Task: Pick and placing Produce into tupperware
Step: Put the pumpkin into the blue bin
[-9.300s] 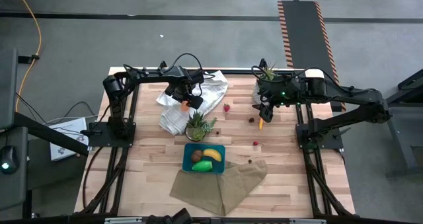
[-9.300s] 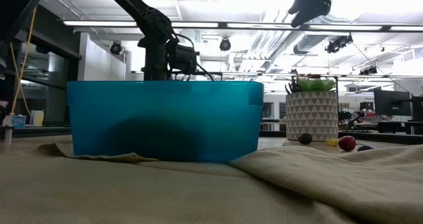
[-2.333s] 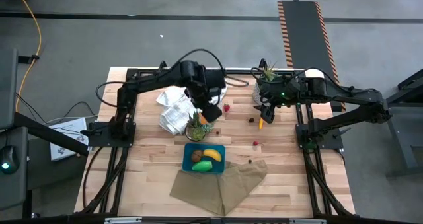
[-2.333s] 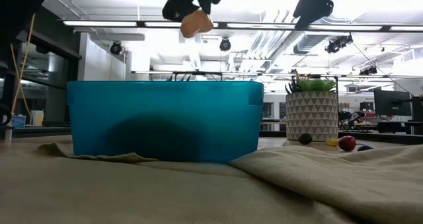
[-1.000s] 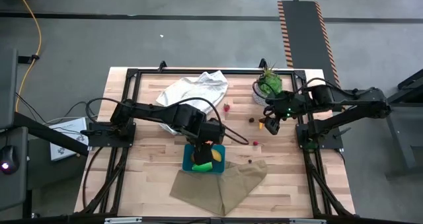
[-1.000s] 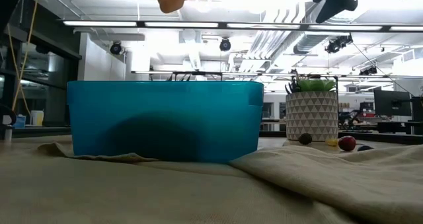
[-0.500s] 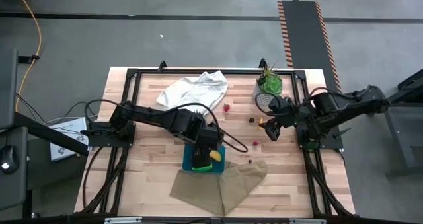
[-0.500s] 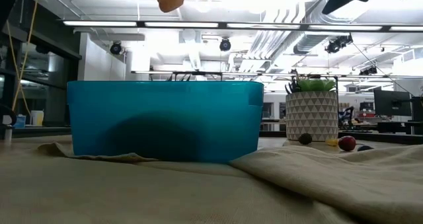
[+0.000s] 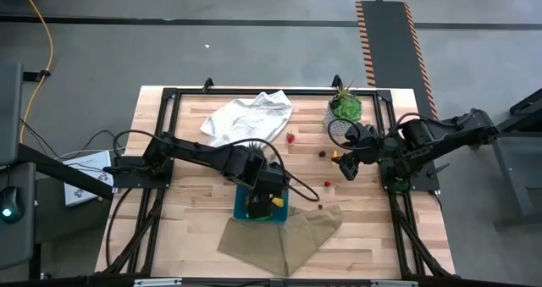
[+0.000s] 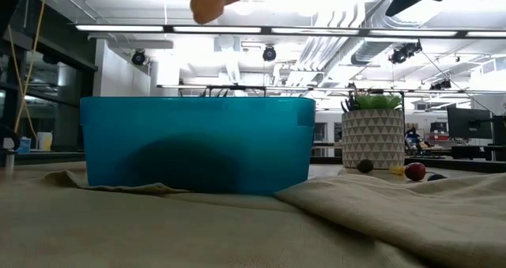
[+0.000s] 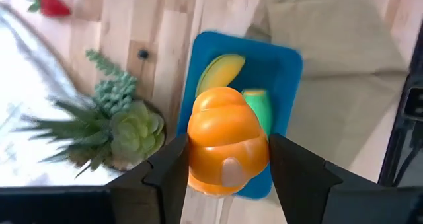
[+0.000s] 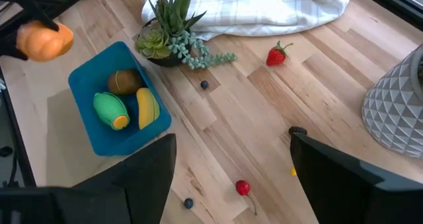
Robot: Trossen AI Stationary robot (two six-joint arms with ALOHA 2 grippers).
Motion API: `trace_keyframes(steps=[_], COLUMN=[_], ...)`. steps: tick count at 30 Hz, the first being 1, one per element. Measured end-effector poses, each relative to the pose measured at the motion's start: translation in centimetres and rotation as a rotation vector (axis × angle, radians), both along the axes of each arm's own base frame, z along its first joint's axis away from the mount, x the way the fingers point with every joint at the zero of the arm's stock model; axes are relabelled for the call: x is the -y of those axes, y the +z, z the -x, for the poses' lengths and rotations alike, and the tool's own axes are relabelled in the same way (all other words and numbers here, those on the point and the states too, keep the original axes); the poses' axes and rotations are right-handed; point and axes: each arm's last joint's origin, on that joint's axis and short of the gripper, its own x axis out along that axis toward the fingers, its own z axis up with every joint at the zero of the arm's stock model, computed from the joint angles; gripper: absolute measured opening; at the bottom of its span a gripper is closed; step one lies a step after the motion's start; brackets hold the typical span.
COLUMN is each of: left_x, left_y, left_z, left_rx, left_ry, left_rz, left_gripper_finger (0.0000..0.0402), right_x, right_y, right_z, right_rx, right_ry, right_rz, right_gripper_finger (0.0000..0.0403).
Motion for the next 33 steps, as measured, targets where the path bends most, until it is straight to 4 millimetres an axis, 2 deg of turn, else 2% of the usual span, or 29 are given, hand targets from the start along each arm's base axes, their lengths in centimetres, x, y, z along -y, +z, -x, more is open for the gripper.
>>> trace_keyframes(steps=[9,17,24,33], left_x=[0.2,0.4,0.2,-1.1], left_y=[-4.9,-8.5,-9.6,-10.4], left_z=[-0.5,-0.9,-1.5,-1.8], left_rx=[-0.117,-0.134,-0.081,-0.083], left_ry=[-0.011,-0.023,-0.026,-0.018], left_rz=[0.023,0.084,0.100,0.126], left_gripper_finger=[0.0176,0.0176,0.0178,0.0181], right_x=[0.0,0.0,0.0,0.0], right_y=[0.0,0.0,0.0,0.0], right_z=[0.0,0.0,0.0,0.0], right_rx=[0.000,0.000,0.000,0.002], right_ry=[-0.001,-0.001,-0.002,-0.010], right_rz=[0.000,0.002,0.002,-0.005], right_gripper_finger=[0.0286,0.0286,0.0286,0.0286])
